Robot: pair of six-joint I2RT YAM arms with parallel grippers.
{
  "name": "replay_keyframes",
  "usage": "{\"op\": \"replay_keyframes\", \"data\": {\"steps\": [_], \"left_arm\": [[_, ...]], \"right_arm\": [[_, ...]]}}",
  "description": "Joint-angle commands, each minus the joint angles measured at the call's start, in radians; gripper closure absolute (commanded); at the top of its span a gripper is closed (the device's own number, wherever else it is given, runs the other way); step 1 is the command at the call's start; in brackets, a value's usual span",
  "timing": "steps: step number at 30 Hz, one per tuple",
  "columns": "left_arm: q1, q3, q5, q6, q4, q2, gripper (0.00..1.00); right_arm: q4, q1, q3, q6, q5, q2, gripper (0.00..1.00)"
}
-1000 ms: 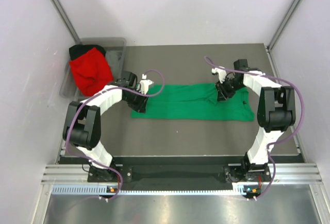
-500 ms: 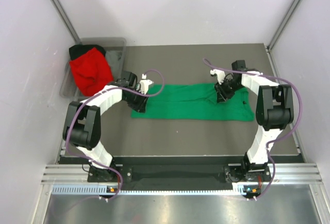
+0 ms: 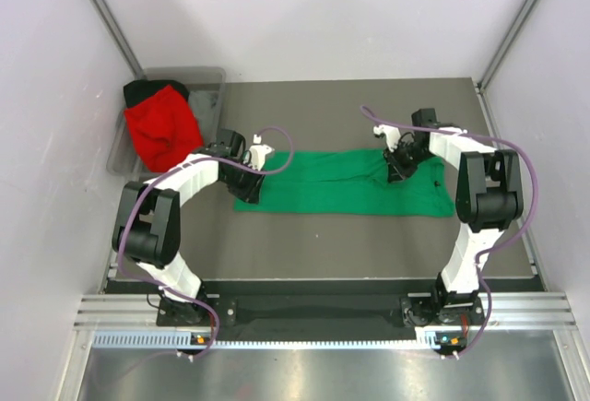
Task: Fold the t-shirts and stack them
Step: Fold the tshirt
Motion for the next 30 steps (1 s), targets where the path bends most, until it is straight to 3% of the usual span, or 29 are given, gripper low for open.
{"op": "replay_keyframes", "data": {"steps": [1,9,14,18,19,24,26,30], "left_arm": [[0.002,-0.008,0.000,-0.006,0.037,-0.015,0.65],[0.000,-0.013,-0.004,-0.005,0.039,-0.023,0.66],[0.000,-0.013,-0.024,-0.013,0.037,-0.052,0.65],[-0.002,-0.005,-0.024,0.021,0.019,-0.113,0.58],[-0.003,0.003,-0.029,0.036,-0.002,-0.153,0.55],[-0.018,0.041,-0.061,0.213,-0.094,-0.277,0.43],[-0.028,0.052,-0.093,0.285,-0.140,-0.305,0.42],[-0.028,0.073,-0.081,0.274,-0.199,-0.296,0.44]], "right_arm": [[0.025,0.022,0.032,-0.003,-0.032,0.005,0.89],[0.039,0.032,0.090,0.005,0.002,-0.034,0.91],[0.054,0.040,0.257,0.063,-0.016,0.017,0.91],[0.031,0.054,0.356,0.107,-0.035,0.037,0.63],[0.030,0.055,0.350,0.110,-0.038,0.023,0.57],[0.036,0.055,0.183,0.095,-0.012,-0.194,0.55],[0.024,0.055,0.130,0.094,-0.006,-0.257,0.54],[-0.022,0.060,0.008,0.091,-0.012,-0.327,0.52]]}}
